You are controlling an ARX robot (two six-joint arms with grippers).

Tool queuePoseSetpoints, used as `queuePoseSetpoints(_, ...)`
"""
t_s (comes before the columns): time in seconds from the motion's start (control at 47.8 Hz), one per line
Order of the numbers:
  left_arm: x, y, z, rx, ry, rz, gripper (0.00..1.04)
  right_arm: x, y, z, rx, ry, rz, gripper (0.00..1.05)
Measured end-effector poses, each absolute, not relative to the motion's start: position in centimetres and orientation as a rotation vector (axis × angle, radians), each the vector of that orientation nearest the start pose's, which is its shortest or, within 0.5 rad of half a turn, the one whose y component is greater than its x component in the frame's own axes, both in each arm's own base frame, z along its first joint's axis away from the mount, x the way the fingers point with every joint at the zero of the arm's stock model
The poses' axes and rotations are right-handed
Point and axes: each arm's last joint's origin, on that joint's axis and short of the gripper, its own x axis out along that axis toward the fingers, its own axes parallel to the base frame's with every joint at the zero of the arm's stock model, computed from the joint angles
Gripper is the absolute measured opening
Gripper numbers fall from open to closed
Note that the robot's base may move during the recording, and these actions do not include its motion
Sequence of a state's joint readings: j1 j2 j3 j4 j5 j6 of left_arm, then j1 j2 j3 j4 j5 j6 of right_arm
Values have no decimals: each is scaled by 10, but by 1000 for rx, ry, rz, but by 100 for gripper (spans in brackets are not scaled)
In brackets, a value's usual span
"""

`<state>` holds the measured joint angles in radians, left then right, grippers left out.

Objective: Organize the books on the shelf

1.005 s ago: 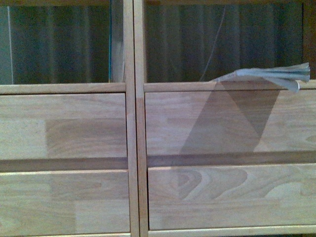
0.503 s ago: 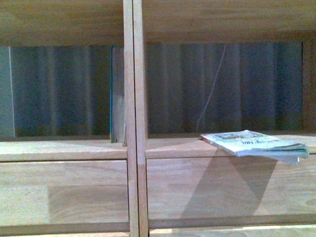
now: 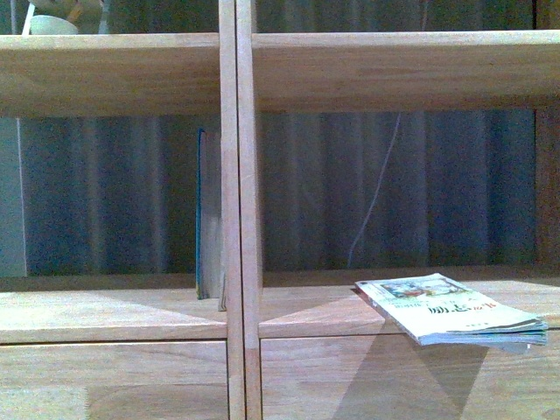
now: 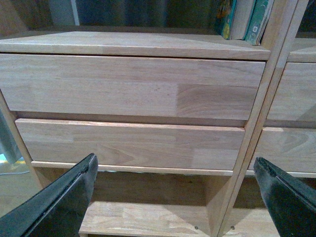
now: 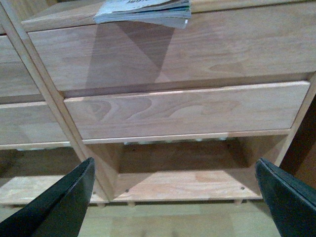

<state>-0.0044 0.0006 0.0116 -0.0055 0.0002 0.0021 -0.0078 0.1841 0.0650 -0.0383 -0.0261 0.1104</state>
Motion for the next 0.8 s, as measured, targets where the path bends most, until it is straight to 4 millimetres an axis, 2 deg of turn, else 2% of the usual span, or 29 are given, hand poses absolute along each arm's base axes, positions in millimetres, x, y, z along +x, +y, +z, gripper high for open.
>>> queuePoseSetpoints(0.168, 97, 0, 167, 2, -6, -5, 97, 125, -4, 191, 311, 244, 49, 98)
queuePoseSetpoints(0.251, 97, 0, 167, 2, -6, -5, 97, 151, -8, 208, 548, 369, 100, 98)
queuePoseSetpoints(0.356, 97, 0, 167, 2, -6, -5, 97, 179, -11, 216, 772, 496, 139, 98)
queuePoseSetpoints(0.482, 97, 0, 167, 2, -6, -5, 97, 218, -14, 221, 1002, 571, 78, 98)
queuePoseSetpoints(0.565, 97, 0, 167, 2, -6, -5, 97, 237, -14, 222, 1093, 596, 50, 98)
queuePoseSetpoints(0.796, 97, 0, 167, 2, -6, -5, 97, 285, -8, 239, 1263, 569, 40, 98)
